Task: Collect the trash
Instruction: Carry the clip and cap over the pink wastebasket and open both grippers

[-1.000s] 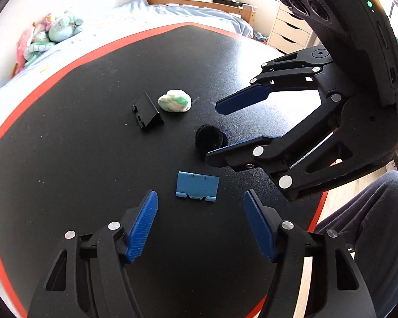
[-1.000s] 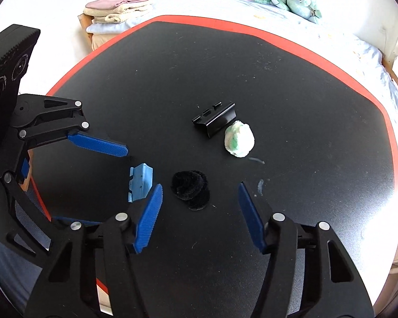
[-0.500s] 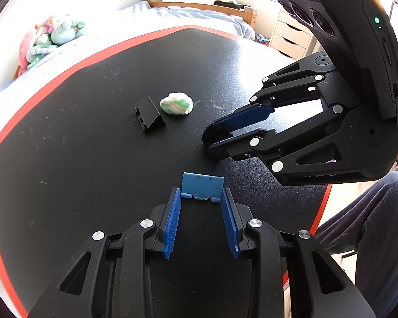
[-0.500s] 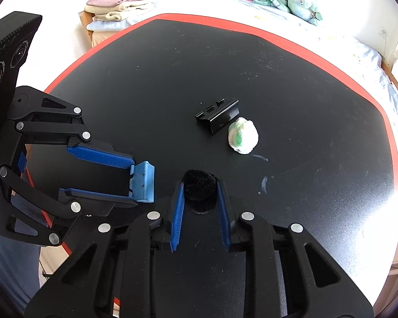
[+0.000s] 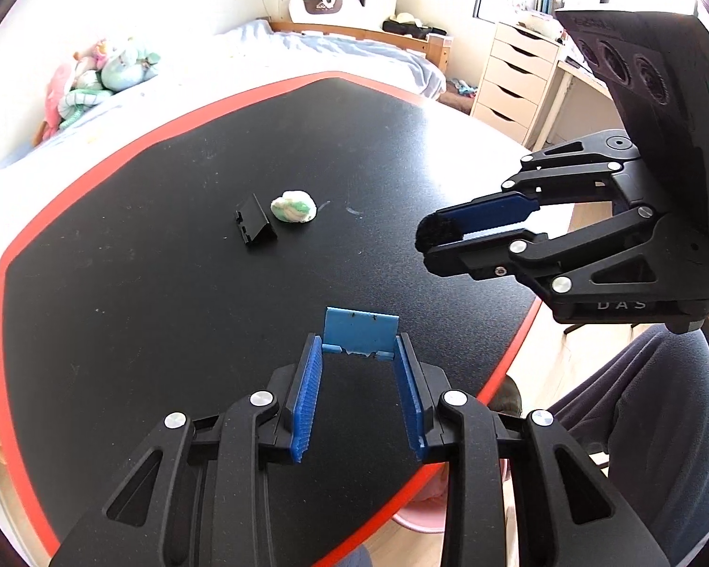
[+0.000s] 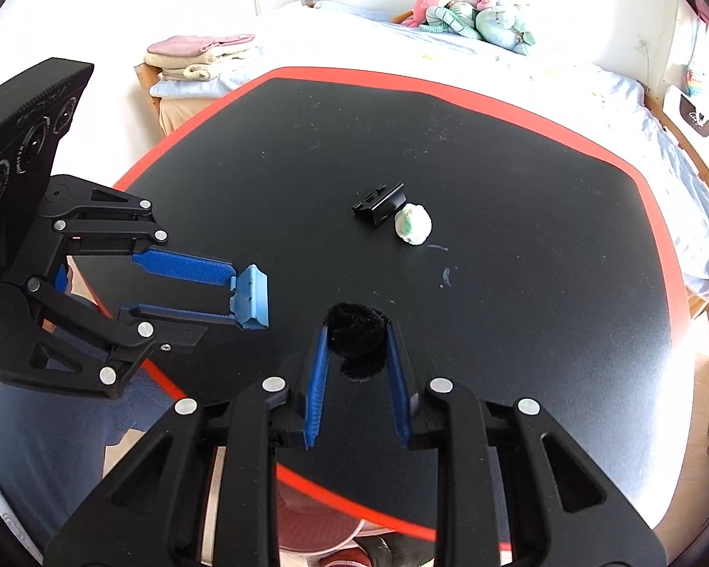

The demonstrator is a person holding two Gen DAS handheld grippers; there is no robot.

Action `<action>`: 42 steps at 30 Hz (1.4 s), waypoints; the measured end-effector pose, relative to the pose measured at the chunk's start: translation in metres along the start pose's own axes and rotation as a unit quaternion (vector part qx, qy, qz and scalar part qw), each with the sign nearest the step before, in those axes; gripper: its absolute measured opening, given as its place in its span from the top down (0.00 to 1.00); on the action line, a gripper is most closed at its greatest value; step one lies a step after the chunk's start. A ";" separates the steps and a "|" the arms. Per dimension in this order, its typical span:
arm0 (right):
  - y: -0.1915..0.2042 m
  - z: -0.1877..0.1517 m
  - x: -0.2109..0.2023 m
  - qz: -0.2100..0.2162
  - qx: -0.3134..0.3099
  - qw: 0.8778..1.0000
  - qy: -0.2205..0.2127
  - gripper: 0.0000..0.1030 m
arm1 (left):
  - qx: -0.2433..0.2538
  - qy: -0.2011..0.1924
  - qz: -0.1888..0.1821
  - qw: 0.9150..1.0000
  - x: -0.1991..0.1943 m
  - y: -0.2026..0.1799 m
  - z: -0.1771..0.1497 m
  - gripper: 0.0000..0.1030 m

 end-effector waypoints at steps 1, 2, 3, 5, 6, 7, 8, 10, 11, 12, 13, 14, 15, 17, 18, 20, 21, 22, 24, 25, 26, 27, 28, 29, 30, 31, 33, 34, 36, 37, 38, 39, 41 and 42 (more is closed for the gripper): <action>0.003 -0.002 -0.006 -0.001 0.001 1.000 -0.005 0.77 | 0.000 -0.002 0.000 1.000 -0.003 -0.003 -0.001 0.70; 0.005 -0.006 -0.013 -0.002 0.002 1.000 -0.009 0.77 | 0.001 -0.004 -0.001 1.000 -0.006 -0.005 -0.002 0.70; 0.007 -0.010 -0.019 -0.004 0.002 1.000 -0.013 0.77 | 0.002 -0.007 -0.002 1.000 -0.008 -0.008 -0.001 0.70; 0.013 -0.018 -0.031 -0.009 0.002 1.000 -0.020 0.77 | 0.005 -0.012 -0.007 1.000 -0.012 -0.015 -0.001 0.70; 0.015 -0.023 -0.037 -0.011 0.003 1.000 -0.023 0.77 | 0.007 -0.014 -0.008 1.000 -0.015 -0.019 -0.002 0.70; 0.017 -0.027 -0.042 -0.016 0.004 1.000 -0.026 0.77 | 0.009 -0.016 -0.008 1.000 -0.016 -0.022 -0.002 0.70; 0.019 -0.031 -0.046 -0.019 0.003 0.999 -0.028 0.77 | 0.012 -0.018 -0.008 1.000 -0.018 -0.026 -0.003 0.70; 0.021 -0.039 -0.054 -0.023 0.008 0.999 -0.033 0.77 | 0.013 -0.023 -0.009 1.000 -0.023 -0.033 -0.005 0.70; 0.023 -0.043 -0.057 -0.023 0.011 0.999 -0.034 0.77 | 0.013 -0.025 -0.010 1.000 -0.025 -0.036 -0.007 0.70; 0.024 -0.047 -0.061 -0.025 0.013 0.999 -0.036 0.77 | 0.015 -0.027 -0.011 0.999 -0.027 -0.039 -0.007 0.70; 0.025 -0.052 -0.064 -0.026 0.017 0.999 -0.038 0.77 | 0.017 -0.028 -0.010 0.999 -0.028 -0.042 -0.009 0.70; 0.026 -0.055 -0.066 -0.025 0.020 0.999 -0.038 0.77 | 0.019 -0.028 -0.010 0.999 -0.030 -0.046 -0.012 0.70; 0.027 -0.060 -0.069 -0.026 0.023 0.999 -0.039 0.77 | 0.020 -0.028 -0.011 0.999 -0.031 -0.051 -0.016 0.70; 0.029 -0.068 -0.073 -0.028 0.026 0.998 -0.039 0.77 | 0.018 -0.028 -0.015 0.999 -0.032 -0.056 -0.022 0.70; 0.031 -0.072 -0.075 -0.029 0.029 0.998 -0.039 0.77 | 0.017 -0.027 -0.016 0.999 -0.033 -0.058 -0.025 0.70; 0.036 -0.081 -0.078 -0.025 0.034 0.998 -0.040 0.77 | 0.016 -0.026 -0.020 0.999 -0.034 -0.064 -0.031 0.70; 0.038 -0.085 -0.079 -0.024 0.035 0.998 -0.039 0.77 | 0.017 -0.025 -0.021 0.999 -0.035 -0.067 -0.035 0.70; 0.041 -0.090 -0.080 -0.023 0.038 0.998 -0.038 0.77 | 0.018 -0.023 -0.023 0.999 -0.035 -0.070 -0.039 0.70; 0.045 -0.100 -0.081 -0.018 0.043 0.998 -0.035 0.77 | 0.019 -0.018 -0.027 0.999 -0.035 -0.075 -0.046 0.70; 0.048 -0.105 -0.081 -0.018 0.044 0.998 -0.032 0.77 | 0.019 -0.016 -0.029 0.999 -0.035 -0.078 -0.049 0.70; 0.050 -0.110 -0.081 -0.018 0.044 0.998 -0.029 0.77 | 0.017 -0.014 -0.033 0.999 -0.034 -0.080 -0.052 0.70; 0.052 -0.115 -0.081 -0.016 0.045 0.998 -0.026 0.77 | 0.017 -0.011 -0.035 0.999 -0.034 -0.082 -0.056 0.70; 0.053 -0.119 -0.081 -0.014 0.049 0.998 -0.024 0.77 | 0.018 -0.009 -0.036 0.999 -0.034 -0.084 -0.058 0.70; 0.054 -0.123 -0.081 -0.012 0.052 0.998 -0.022 0.77 | 0.019 -0.007 -0.038 0.999 -0.033 -0.086 -0.061 0.70; 0.055 -0.127 -0.081 -0.011 0.055 0.998 -0.020 0.77 | 0.018 -0.005 -0.040 0.999 -0.032 -0.088 -0.063 0.70; 0.055 -0.130 -0.081 -0.009 0.058 0.998 -0.018 0.77 | 0.018 -0.003 -0.041 0.999 -0.031 -0.089 -0.065 0.70; 0.057 -0.136 -0.080 -0.006 0.061 0.998 -0.015 0.77 | 0.019 0.000 -0.043 0.999 -0.031 -0.091 -0.067 0.70; 0.058 -0.137 -0.080 -0.004 0.061 0.998 -0.014 0.77 | 0.020 0.002 -0.044 0.999 -0.030 -0.092 -0.068 0.70; 0.060 -0.139 -0.081 0.000 0.063 0.998 -0.014 0.77 | 0.021 0.003 -0.046 0.999 -0.031 -0.094 -0.069 0.70; 0.060 -0.138 -0.081 0.001 0.064 0.998 -0.014 0.77 | 0.022 0.004 -0.047 0.999 -0.031 -0.094 -0.069 0.70; 0.061 -0.139 -0.082 0.003 0.064 0.998 -0.015 0.77 | 0.022 0.005 -0.048 0.999 -0.031 -0.095 -0.069 0.70; 0.061 -0.139 -0.082 0.006 0.066 0.998 -0.016 0.77 | 0.023 0.006 -0.049 0.999 -0.030 -0.096 -0.069 0.70; 0.062 -0.140 -0.082 0.012 0.066 0.998 -0.014 0.74 | 0.026 0.009 -0.051 0.998 -0.030 -0.097 -0.069 0.69; 0.063 -0.141 -0.082 0.013 0.065 0.998 -0.013 0.73 | 0.026 0.009 -0.052 0.998 -0.030 -0.098 -0.069 0.68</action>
Point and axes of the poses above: each gripper's, at about its wrist camera, not at the fingertips, and x roughly the way its jaws point, y to its left, z to its top, the point moved 10 cm from there along x, roughly the way its jaws point, and after that the axes turned 1 degree about x, right-handed, at the moved point
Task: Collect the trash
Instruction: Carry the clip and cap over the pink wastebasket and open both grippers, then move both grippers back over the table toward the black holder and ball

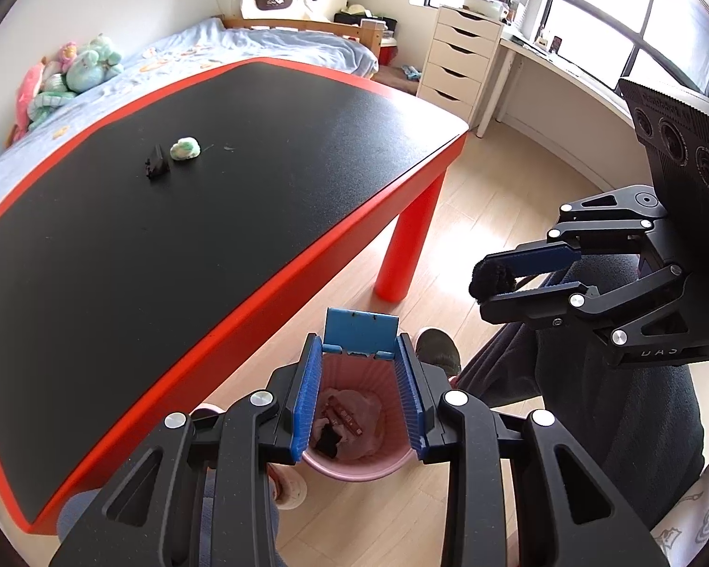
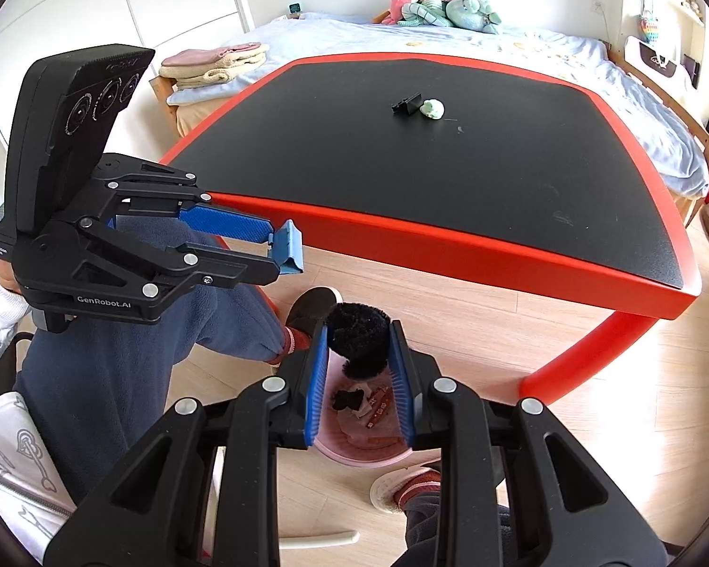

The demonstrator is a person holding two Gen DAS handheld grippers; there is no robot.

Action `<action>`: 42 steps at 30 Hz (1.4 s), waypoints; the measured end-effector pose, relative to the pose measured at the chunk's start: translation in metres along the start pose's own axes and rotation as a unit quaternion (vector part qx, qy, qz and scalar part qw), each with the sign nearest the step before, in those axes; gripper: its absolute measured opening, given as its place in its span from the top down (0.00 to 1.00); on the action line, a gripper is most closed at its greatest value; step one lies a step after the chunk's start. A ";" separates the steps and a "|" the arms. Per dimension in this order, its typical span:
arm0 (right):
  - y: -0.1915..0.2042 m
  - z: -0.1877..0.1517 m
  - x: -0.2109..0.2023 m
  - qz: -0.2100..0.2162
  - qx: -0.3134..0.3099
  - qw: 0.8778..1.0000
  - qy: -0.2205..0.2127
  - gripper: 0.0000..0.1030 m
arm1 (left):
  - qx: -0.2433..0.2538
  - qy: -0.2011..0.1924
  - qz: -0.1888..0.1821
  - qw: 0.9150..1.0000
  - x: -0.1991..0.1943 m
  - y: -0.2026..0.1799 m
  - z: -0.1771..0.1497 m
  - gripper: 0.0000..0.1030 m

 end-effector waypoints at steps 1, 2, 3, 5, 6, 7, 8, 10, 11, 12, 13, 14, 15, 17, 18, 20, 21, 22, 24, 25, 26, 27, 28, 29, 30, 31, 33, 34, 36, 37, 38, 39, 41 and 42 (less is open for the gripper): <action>0.000 -0.001 0.000 0.000 0.000 1.000 0.001 0.59 | 0.001 0.003 0.000 1.000 0.001 0.000 0.000 0.65; -0.001 -0.002 0.000 -0.002 0.000 1.000 0.002 0.50 | 0.000 0.004 0.003 1.000 0.001 0.001 0.000 0.53; -0.001 -0.003 0.000 -0.002 0.001 1.000 0.001 0.34 | -0.002 0.002 0.007 1.000 0.003 0.003 0.001 0.45; -0.004 -0.004 0.001 -0.006 0.004 1.000 0.000 0.20 | -0.008 -0.003 0.011 1.000 0.002 0.007 0.001 0.22; -0.005 -0.006 0.002 -0.009 0.006 1.000 0.001 0.15 | -0.010 -0.006 0.016 1.000 0.001 0.008 0.001 0.17; -0.006 -0.007 0.002 -0.011 0.007 1.000 0.002 0.14 | -0.011 -0.009 0.019 1.000 0.000 0.010 0.002 0.14; -0.007 -0.008 0.002 -0.011 0.009 1.000 0.003 0.14 | -0.012 -0.009 0.021 1.000 0.000 0.012 0.002 0.13; -0.008 -0.009 0.004 -0.011 0.013 1.000 0.005 0.11 | -0.016 -0.010 0.024 1.000 0.000 0.014 0.001 0.11; -0.008 -0.010 0.004 -0.010 0.015 1.000 0.006 0.10 | -0.019 -0.010 0.026 0.999 -0.001 0.015 0.001 0.09; -0.008 -0.010 0.005 -0.009 0.015 1.000 0.006 0.10 | -0.023 -0.009 0.026 0.999 -0.001 0.017 0.001 0.08; -0.008 -0.010 0.005 -0.008 0.015 1.000 0.007 0.09 | -0.026 -0.010 0.025 0.999 -0.001 0.018 0.001 0.08; -0.007 -0.009 0.006 -0.007 0.015 1.000 0.007 0.08 | -0.028 -0.010 0.026 0.999 -0.002 0.020 0.001 0.08; -0.007 -0.009 0.006 -0.006 0.015 1.000 0.007 0.07 | -0.028 -0.009 0.028 0.999 -0.003 0.021 0.001 0.08; -0.006 -0.009 0.006 -0.005 0.016 1.000 0.007 0.06 | -0.028 -0.008 0.030 0.999 -0.003 0.021 0.000 0.08; -0.005 -0.009 0.006 -0.004 0.016 1.000 0.007 0.05 | -0.029 -0.008 0.030 0.999 -0.003 0.021 0.001 0.08; -0.004 -0.009 0.006 -0.002 0.018 1.000 0.007 0.05 | -0.030 -0.008 0.031 0.999 -0.004 0.021 0.000 0.07; -0.004 -0.009 0.005 -0.002 0.018 1.000 0.006 0.05 | -0.030 -0.008 0.032 0.999 -0.005 0.021 0.000 0.08; -0.004 -0.008 0.005 -0.001 0.018 1.000 0.005 0.05 | -0.031 -0.008 0.032 0.999 -0.005 0.022 0.001 0.08; -0.004 -0.007 0.005 0.000 0.017 1.000 0.004 0.04 | -0.034 -0.008 0.032 0.999 -0.006 0.025 0.002 0.08; -0.004 -0.006 0.005 0.002 0.018 1.000 0.003 0.04 | -0.036 -0.009 0.032 0.999 -0.007 0.027 0.003 0.07; -0.004 -0.004 0.005 0.003 0.019 1.000 0.002 0.04 | -0.039 -0.009 0.033 0.999 -0.007 0.029 0.003 0.07; -0.005 -0.002 0.005 0.004 0.021 1.000 0.001 0.04 | -0.042 -0.009 0.034 0.998 -0.007 0.031 0.003 0.07; -0.007 0.000 0.005 0.003 0.022 1.000 0.000 0.04 | -0.045 -0.008 0.036 0.998 -0.008 0.034 0.004 0.07; -0.010 0.003 0.004 0.003 0.022 1.000 -0.002 0.04 | -0.046 -0.008 0.038 0.998 -0.009 0.037 0.005 0.07; -0.011 0.007 0.003 0.003 0.023 1.000 -0.006 0.04 | -0.047 -0.010 0.041 0.998 -0.009 0.039 0.008 0.07; -0.013 0.012 0.002 0.005 0.024 1.000 -0.010 0.04 | -0.048 -0.011 0.044 0.998 -0.010 0.042 0.010 0.07; -0.017 0.022 -0.001 0.003 0.024 1.000 -0.015 0.04 | -0.050 -0.016 0.049 0.997 -0.012 0.049 0.016 0.07; -0.019 0.027 -0.001 0.002 0.022 1.000 -0.018 0.04 | -0.053 -0.017 0.051 0.997 -0.013 0.052 0.018 0.07; -0.022 0.038 -0.002 0.001 0.018 1.000 -0.021 0.03 | -0.057 -0.020 0.054 0.997 -0.014 0.061 0.025 0.07; -0.024 0.043 -0.001 0.001 0.014 1.000 -0.023 0.03 | -0.059 -0.022 0.057 0.996 -0.014 0.066 0.028 0.07; -0.025 0.049 -0.001 0.001 0.011 1.000 -0.025 0.03 | -0.061 -0.023 0.059 0.996 -0.014 0.070 0.031 0.07; -0.027 0.055 0.000 0.001 0.009 1.000 -0.026 0.03 | -0.062 -0.024 0.061 0.996 -0.015 0.075 0.034 0.07; -0.033 0.065 0.004 -0.001 0.006 1.000 -0.027 0.03 | -0.067 -0.027 0.065 0.995 -0.015 0.084 0.042 0.07; -0.036 0.070 0.006 -0.003 0.004 1.000 -0.027 0.03 | -0.069 -0.027 0.066 0.995 -0.015 0.088 0.045 0.07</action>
Point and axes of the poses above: each gripper's, at about its wrist camera, not at the fingertips, and x roughly the way its jaws point, y to its left, z to its top, the point moved 10 cm from there along x, roughly the way its jaws point, and after that the axes turned 1 degree about x, right-handed, at the moved point
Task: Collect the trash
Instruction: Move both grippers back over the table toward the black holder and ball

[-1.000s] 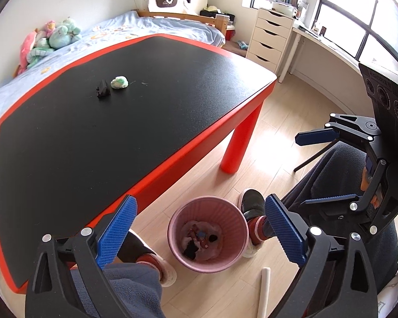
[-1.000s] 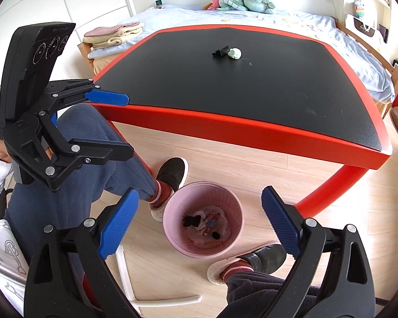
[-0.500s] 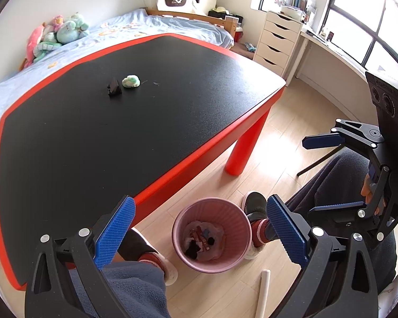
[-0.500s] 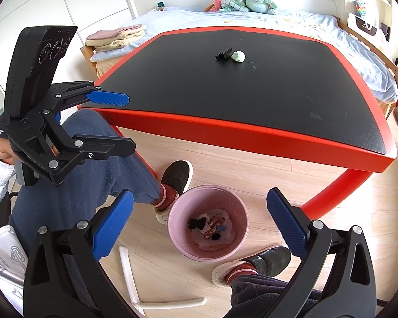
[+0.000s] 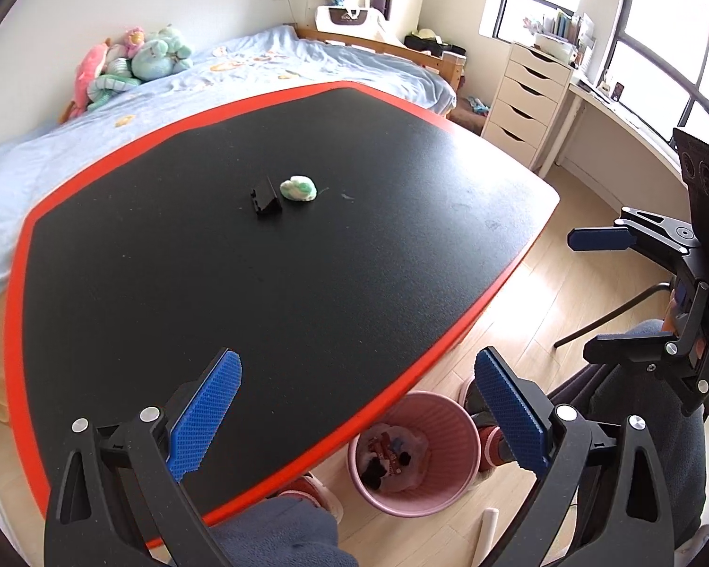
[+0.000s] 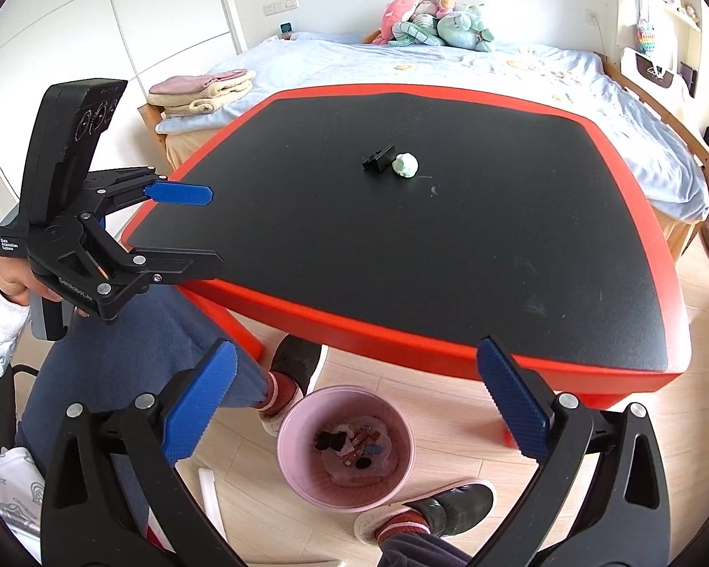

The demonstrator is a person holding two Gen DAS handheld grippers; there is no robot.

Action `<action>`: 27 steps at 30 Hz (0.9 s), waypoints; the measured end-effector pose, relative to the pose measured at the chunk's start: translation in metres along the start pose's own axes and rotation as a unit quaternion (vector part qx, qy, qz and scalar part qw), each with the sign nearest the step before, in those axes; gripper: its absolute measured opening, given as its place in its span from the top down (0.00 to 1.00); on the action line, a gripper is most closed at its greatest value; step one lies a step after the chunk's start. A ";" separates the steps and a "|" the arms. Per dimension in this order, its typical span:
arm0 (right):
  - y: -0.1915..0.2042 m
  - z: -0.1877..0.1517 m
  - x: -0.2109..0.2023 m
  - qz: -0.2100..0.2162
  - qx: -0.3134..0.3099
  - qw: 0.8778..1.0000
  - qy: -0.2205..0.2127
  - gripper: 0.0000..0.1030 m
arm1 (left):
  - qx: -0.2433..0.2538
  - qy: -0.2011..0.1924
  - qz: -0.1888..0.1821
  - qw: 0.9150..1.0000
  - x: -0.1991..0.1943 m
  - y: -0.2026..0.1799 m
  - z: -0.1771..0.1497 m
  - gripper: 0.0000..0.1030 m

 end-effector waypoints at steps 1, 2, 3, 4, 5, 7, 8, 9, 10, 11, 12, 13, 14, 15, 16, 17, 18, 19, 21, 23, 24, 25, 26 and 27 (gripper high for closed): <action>-0.003 0.006 0.003 0.000 -0.003 1.000 0.000 0.03 | -0.002 -0.001 0.000 1.000 0.001 0.004 0.005 0.07; -0.005 0.011 0.006 -0.001 -0.004 1.000 0.000 0.03 | -0.005 -0.001 0.001 1.000 0.003 0.008 0.010 0.07; -0.008 0.016 0.009 0.000 -0.007 1.000 0.001 0.03 | -0.007 -0.001 0.003 1.000 0.005 0.012 0.014 0.07; -0.010 0.022 0.013 0.002 -0.010 1.000 0.001 0.03 | -0.009 0.000 0.006 1.000 0.007 0.016 0.018 0.07; -0.012 0.028 0.017 0.001 -0.014 1.000 0.002 0.03 | -0.012 0.001 0.007 1.000 0.010 0.020 0.023 0.07; -0.017 0.039 0.025 -0.001 -0.021 1.000 0.004 0.03 | -0.018 0.004 0.013 1.000 0.016 0.027 0.030 0.07; -0.018 0.045 0.030 0.001 -0.025 1.000 0.004 0.03 | -0.020 0.005 0.013 1.000 0.019 0.030 0.034 0.07; -0.020 0.051 0.034 0.001 -0.029 1.000 0.005 0.03 | -0.021 0.004 0.016 1.000 0.023 0.034 0.038 0.07; -0.023 0.057 0.040 -0.002 -0.033 0.999 0.007 0.03 | -0.022 0.005 0.021 1.000 0.026 0.037 0.042 0.07; -0.027 0.062 0.044 -0.003 -0.036 0.999 0.009 0.03 | -0.023 0.005 0.022 0.999 0.030 0.040 0.046 0.07; -0.029 0.067 0.049 -0.002 -0.039 0.999 0.010 0.03 | -0.024 0.006 0.024 0.999 0.033 0.044 0.050 0.07; -0.031 0.072 0.054 -0.003 -0.042 0.999 0.011 0.03 | -0.027 0.007 0.027 0.999 0.037 0.048 0.053 0.07; -0.033 0.076 0.060 -0.004 -0.045 0.999 0.013 0.03 | -0.031 0.009 0.029 0.999 0.041 0.052 0.056 0.07; -0.035 0.081 0.065 -0.003 -0.047 0.999 0.015 0.03 | -0.034 0.012 0.029 0.999 0.046 0.055 0.058 0.07; -0.037 0.084 0.070 -0.004 -0.050 0.999 0.017 0.03 | -0.037 0.015 0.032 0.999 0.051 0.058 0.060 0.07; -0.039 0.088 0.075 -0.007 -0.052 0.998 0.018 0.03 | -0.039 0.018 0.035 0.998 0.056 0.061 0.062 0.07; -0.041 0.091 0.080 -0.008 -0.055 0.998 0.020 0.03 | -0.041 0.020 0.036 0.998 0.061 0.064 0.063 0.07; -0.042 0.093 0.085 -0.008 -0.057 0.998 0.022 0.03 | -0.042 0.023 0.038 0.998 0.066 0.066 0.064 0.07; -0.046 0.097 0.095 -0.012 -0.063 0.998 0.028 0.03 | -0.043 0.028 0.043 0.998 0.075 0.072 0.065 0.07; -0.049 0.099 0.105 -0.013 -0.066 0.997 0.034 0.03 | -0.048 0.032 0.049 0.997 0.083 0.079 0.066 0.07; -0.050 0.099 0.109 -0.013 -0.066 0.997 0.036 0.03 | -0.051 0.034 0.051 0.997 0.086 0.082 0.066 0.07; -0.051 0.100 0.114 -0.012 -0.066 0.997 0.038 0.03 | -0.053 0.034 0.053 0.997 0.090 0.084 0.066 0.07; -0.052 0.100 0.118 -0.010 -0.067 0.997 0.040 0.03 | -0.055 0.034 0.054 0.996 0.092 0.086 0.067 0.07; -0.052 0.100 0.121 -0.010 -0.068 0.997 0.042 0.03 | -0.056 0.035 0.054 0.996 0.095 0.088 0.068 0.07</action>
Point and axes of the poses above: each gripper's, at about its wrist camera, not at the fingertips, and x roughly the way its jaws point, y to its left, z to its top, the point moved 10 cm from there along x, roughly the way its jaws point, and after that the axes turned 1 degree about x, right-handed, at the moved point
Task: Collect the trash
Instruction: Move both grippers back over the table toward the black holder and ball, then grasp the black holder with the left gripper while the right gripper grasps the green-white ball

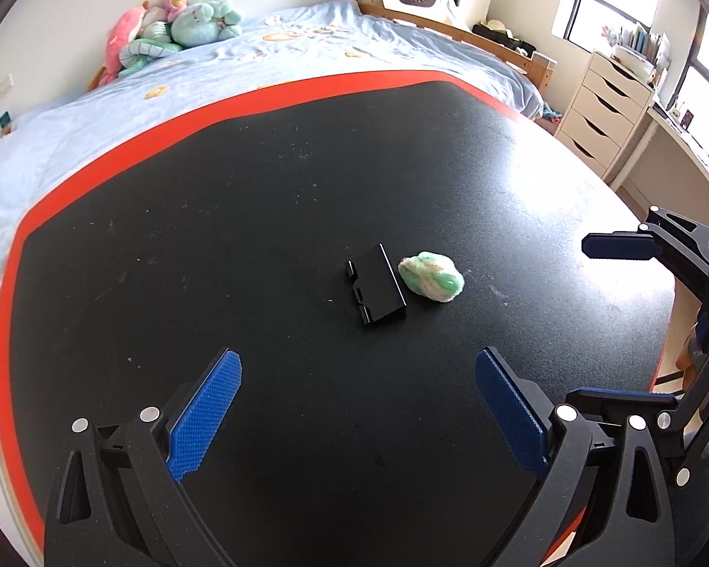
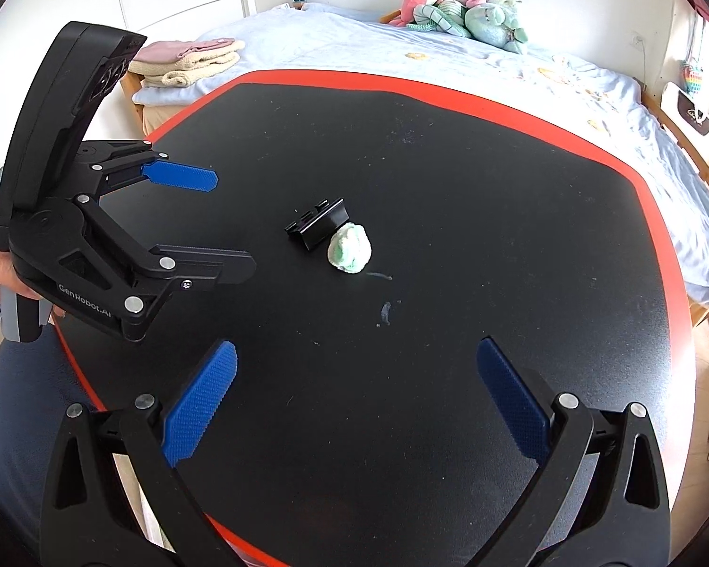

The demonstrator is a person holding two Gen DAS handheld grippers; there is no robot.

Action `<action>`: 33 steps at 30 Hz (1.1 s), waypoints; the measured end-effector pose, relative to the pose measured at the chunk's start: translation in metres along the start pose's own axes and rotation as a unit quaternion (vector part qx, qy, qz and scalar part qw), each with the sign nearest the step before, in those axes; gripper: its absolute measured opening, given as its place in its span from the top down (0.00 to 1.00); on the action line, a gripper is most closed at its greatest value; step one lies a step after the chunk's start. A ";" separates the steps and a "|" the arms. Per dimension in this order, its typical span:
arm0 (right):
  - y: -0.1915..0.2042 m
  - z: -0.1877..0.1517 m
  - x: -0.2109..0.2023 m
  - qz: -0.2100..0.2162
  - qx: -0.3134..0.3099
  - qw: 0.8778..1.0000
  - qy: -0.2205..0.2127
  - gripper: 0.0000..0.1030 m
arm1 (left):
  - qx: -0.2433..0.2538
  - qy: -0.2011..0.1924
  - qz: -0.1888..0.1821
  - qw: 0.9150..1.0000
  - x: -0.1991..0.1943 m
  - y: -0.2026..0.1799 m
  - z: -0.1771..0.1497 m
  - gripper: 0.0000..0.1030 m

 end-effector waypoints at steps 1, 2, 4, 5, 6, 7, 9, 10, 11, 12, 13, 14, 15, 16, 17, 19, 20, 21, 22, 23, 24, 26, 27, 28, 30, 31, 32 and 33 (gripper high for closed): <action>0.000 0.000 0.004 0.002 -0.002 1.000 0.002 0.03 | 0.000 0.000 0.001 1.000 0.003 0.000 0.001 0.07; 0.000 0.000 0.007 0.003 -0.003 1.000 0.004 0.03 | 0.000 0.001 0.001 1.000 0.006 0.000 0.002 0.07; -0.001 0.001 0.013 0.003 -0.006 1.000 0.008 0.03 | 0.002 0.002 0.005 1.000 0.012 0.001 0.004 0.07; -0.002 0.001 0.016 0.004 -0.008 1.000 0.010 0.03 | 0.002 0.001 0.007 1.000 0.014 0.002 0.006 0.07; -0.003 0.001 0.019 0.005 -0.008 1.000 0.012 0.03 | 0.001 0.000 0.010 1.000 0.016 0.003 0.007 0.07; -0.004 0.001 0.021 0.005 -0.009 1.000 0.013 0.03 | 0.002 -0.002 0.013 1.000 0.019 0.004 0.009 0.07; -0.006 0.002 0.025 0.004 -0.011 1.000 0.013 0.03 | 0.004 -0.005 0.022 1.000 0.022 0.007 0.012 0.07; -0.007 0.002 0.027 0.005 -0.011 1.000 0.014 0.03 | 0.004 -0.004 0.024 1.000 0.024 0.008 0.013 0.07; -0.008 0.003 0.029 0.005 -0.011 1.000 0.014 0.03 | 0.004 -0.004 0.025 1.000 0.026 0.009 0.013 0.07; -0.009 0.004 0.031 0.005 -0.012 1.000 0.014 0.03 | 0.005 -0.005 0.027 1.000 0.028 0.010 0.014 0.07; -0.009 0.005 0.032 0.005 -0.014 1.000 0.014 0.03 | 0.008 -0.005 0.029 1.000 0.030 0.010 0.015 0.08; -0.009 0.005 0.034 0.004 -0.015 1.000 0.013 0.03 | 0.009 -0.005 0.031 0.999 0.032 0.011 0.015 0.08; -0.010 0.006 0.036 0.003 -0.017 1.000 0.013 0.03 | 0.009 -0.006 0.033 0.999 0.033 0.012 0.016 0.08; -0.010 0.006 0.037 0.003 -0.017 1.000 0.013 0.03 | 0.010 -0.005 0.033 0.999 0.035 0.012 0.016 0.10; -0.010 0.007 0.038 0.002 -0.018 1.000 0.011 0.03 | 0.015 -0.007 0.041 0.999 0.035 0.013 0.017 0.14; -0.010 0.008 0.040 0.003 -0.022 1.000 0.009 0.03 | 0.016 -0.011 0.040 0.999 0.035 0.014 0.020 0.17; -0.010 0.010 0.041 0.002 -0.024 1.000 0.006 0.03 | 0.017 -0.012 0.040 0.999 0.034 0.014 0.022 0.21; -0.010 0.011 0.042 0.003 -0.025 1.000 0.004 0.03 | 0.019 -0.013 0.040 0.999 0.034 0.015 0.023 0.23; -0.010 0.013 0.044 0.004 -0.027 1.000 0.002 0.03 | 0.019 -0.014 0.040 0.999 0.034 0.016 0.023 0.25; -0.010 0.015 0.046 0.004 -0.028 1.000 0.000 0.03 | 0.020 -0.015 0.040 0.999 0.034 0.017 0.024 0.28; -0.010 0.017 0.047 0.004 -0.030 1.000 -0.001 0.03 | 0.021 -0.016 0.039 0.999 0.033 0.017 0.025 0.30; -0.010 0.022 0.051 0.007 -0.033 0.999 -0.005 0.04 | 0.023 -0.018 0.038 0.999 0.033 0.018 0.026 0.35; -0.008 0.023 0.052 0.008 -0.036 0.999 -0.007 0.07 | 0.025 -0.018 0.037 0.999 0.033 0.018 0.027 0.37; -0.007 0.025 0.053 0.010 -0.039 0.999 -0.008 0.13 | 0.027 -0.019 0.036 0.999 0.033 0.018 0.027 0.41; -0.004 0.026 0.056 0.010 -0.044 0.999 -0.004 0.22 | 0.031 -0.021 0.035 0.999 0.033 0.018 0.029 0.47; -0.003 0.027 0.058 0.013 -0.044 0.999 -0.004 0.23 | 0.034 -0.021 0.034 0.999 0.033 0.017 0.030 0.49; -0.002 0.028 0.059 0.014 -0.044 0.999 -0.005 0.24 | 0.036 -0.022 0.033 0.999 0.033 0.017 0.031 0.52; -0.001 0.030 0.059 0.015 -0.045 0.999 -0.007 0.28 | 0.037 -0.022 0.031 0.999 0.033 0.017 0.031 0.54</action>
Point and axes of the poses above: each gripper's, at about its wrist camera, not at the fingertips, and x roughly the way its jaws point, y to its left, z to its top, the point moved 10 cm from there along x, roughly the way its jaws point, and after that the axes turned 1 degree about x, right-handed, at the moved point
